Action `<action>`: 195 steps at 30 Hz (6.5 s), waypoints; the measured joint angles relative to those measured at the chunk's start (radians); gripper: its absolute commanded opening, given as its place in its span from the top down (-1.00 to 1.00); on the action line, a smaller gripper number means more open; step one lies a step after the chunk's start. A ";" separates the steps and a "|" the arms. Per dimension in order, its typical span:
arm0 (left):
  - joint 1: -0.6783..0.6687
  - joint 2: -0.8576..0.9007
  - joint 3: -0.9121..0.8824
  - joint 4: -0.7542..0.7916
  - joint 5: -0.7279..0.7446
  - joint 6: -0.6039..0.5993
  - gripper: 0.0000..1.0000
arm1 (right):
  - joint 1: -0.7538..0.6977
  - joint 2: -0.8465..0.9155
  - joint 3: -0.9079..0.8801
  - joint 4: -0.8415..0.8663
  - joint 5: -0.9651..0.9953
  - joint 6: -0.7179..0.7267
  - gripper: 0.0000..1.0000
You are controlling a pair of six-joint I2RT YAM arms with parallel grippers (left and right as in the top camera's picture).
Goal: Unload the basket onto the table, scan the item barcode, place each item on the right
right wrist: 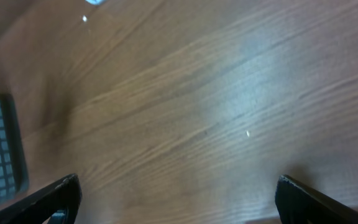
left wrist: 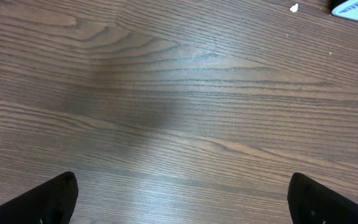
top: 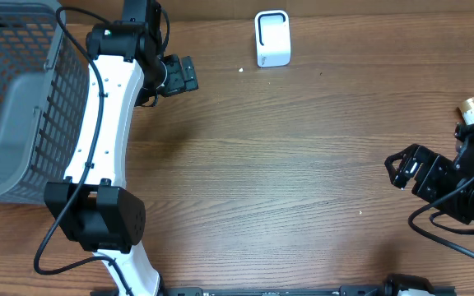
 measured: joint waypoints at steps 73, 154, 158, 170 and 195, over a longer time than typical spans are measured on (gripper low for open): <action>0.000 0.000 0.000 0.000 0.000 0.000 -1.00 | 0.196 -1.000 -1.406 1.505 0.170 -0.193 -1.00; 0.000 0.000 0.000 -0.093 -0.016 0.001 -1.00 | 0.196 -1.000 -1.406 1.461 0.226 -0.217 -1.00; 0.000 -0.014 0.000 -0.084 -0.024 0.001 -1.00 | 0.196 -1.000 -1.406 1.462 0.225 -0.218 -1.00; -0.047 -0.423 -0.140 0.032 -0.026 0.182 -1.00 | 0.196 -1.000 -1.406 1.461 0.226 -0.218 -1.00; -0.048 -1.481 -1.260 0.643 -0.003 0.346 -1.00 | 0.196 -1.000 -1.406 1.461 0.225 -0.218 -1.00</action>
